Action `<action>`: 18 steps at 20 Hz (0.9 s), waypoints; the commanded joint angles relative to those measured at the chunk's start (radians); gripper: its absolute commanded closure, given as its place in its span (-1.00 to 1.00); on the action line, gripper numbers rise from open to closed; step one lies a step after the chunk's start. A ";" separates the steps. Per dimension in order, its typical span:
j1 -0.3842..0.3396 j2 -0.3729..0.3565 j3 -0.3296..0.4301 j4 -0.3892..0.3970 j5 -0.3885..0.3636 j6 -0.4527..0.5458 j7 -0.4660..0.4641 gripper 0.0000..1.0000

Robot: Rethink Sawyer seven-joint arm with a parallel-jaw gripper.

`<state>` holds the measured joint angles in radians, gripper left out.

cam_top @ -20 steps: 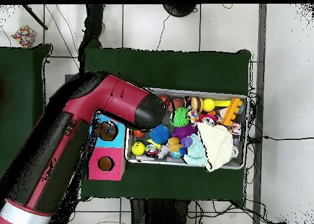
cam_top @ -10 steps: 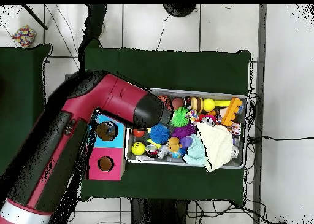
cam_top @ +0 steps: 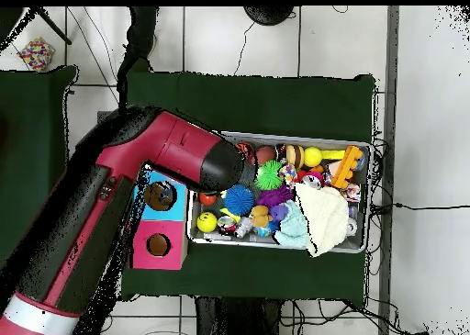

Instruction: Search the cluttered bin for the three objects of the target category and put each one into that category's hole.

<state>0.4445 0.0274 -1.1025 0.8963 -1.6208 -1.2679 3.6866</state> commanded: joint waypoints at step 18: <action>-0.035 0.033 0.228 -0.020 0.144 0.053 0.078 -1.00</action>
<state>0.4443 0.0350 -1.0445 0.8965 -1.5471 -1.2596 3.6866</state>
